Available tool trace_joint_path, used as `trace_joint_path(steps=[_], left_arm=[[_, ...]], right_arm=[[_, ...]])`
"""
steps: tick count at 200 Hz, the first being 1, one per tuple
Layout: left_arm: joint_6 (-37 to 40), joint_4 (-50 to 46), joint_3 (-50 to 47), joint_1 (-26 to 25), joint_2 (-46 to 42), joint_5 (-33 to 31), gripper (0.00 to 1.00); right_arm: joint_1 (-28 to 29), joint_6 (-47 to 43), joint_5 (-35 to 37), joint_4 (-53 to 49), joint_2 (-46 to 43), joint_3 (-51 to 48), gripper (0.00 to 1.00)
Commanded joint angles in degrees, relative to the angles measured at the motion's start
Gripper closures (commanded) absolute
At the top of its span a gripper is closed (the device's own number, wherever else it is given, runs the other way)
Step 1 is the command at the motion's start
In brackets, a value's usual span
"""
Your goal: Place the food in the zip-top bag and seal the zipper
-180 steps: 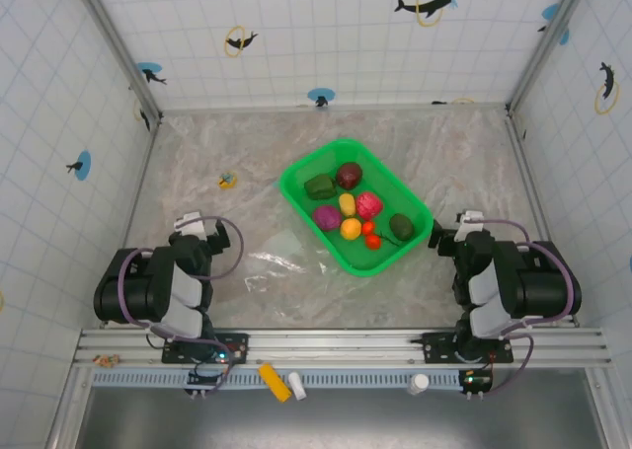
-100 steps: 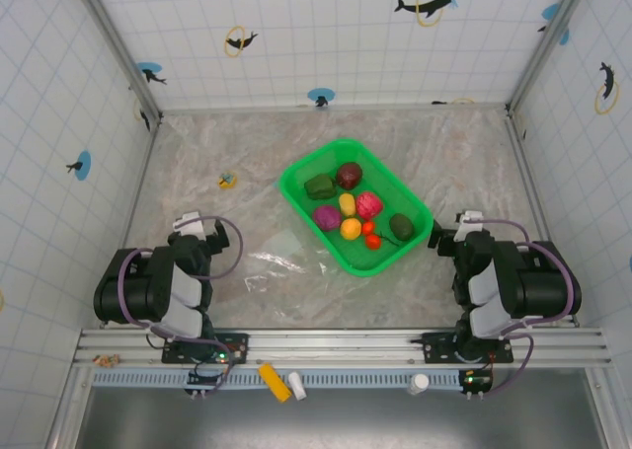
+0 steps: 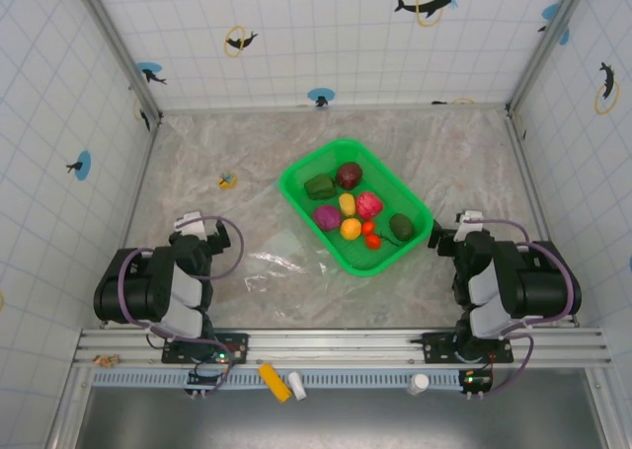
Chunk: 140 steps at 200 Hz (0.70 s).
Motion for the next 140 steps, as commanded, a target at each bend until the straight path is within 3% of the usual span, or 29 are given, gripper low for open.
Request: trace_joint_path(steps=[1, 41, 58, 75, 87, 95, 109, 123, 140], left_arm=[[-0.4, 0.3, -0.3, -0.3, -0.4, -0.4, 0.02], [-0.4, 0.3, -0.2, -0.3, -0.6, -0.4, 0.02], [-0.5, 0.6, -0.4, -0.3, -0.6, -0.7, 0.02], [-1.1, -0.8, 0.0, -1.4, -2.4, -6.5, 0.02], [-0.4, -4.2, 0.3, -2.8, -5.9, -9.5, 0.02], [0.7, -5.6, 0.0, -4.1, -8.7, -11.0, 0.02], [3.2, -6.4, -0.7, -7.3, -13.9, -15.9, 0.02], [4.1, -6.1, -0.6, -9.7, -20.2, -17.0, 0.02], [1.8, -12.8, 4.2, -10.4, -27.4, -10.7, 0.02]], right_arm=[[0.3, -0.1, 0.6, 1.1, -0.4, 0.4, 0.00], [0.2, 0.0, 0.6, 1.2, -0.4, 0.3, 0.00], [0.5, 1.2, 4.8, 2.0, -0.8, -0.2, 0.00], [1.5, 3.0, 13.6, 2.1, -2.3, -0.9, 0.00], [1.8, 2.7, 14.1, 2.4, -4.4, -1.7, 0.00], [4.1, 2.2, 22.9, 0.0, -7.1, -1.5, 0.00], [8.8, 6.1, 43.6, -17.8, -14.5, 4.5, 0.00], [9.6, 4.9, 47.2, -26.3, -20.8, 9.3, 0.00], [10.1, 4.2, 47.1, -29.8, -30.0, 11.3, 0.00]])
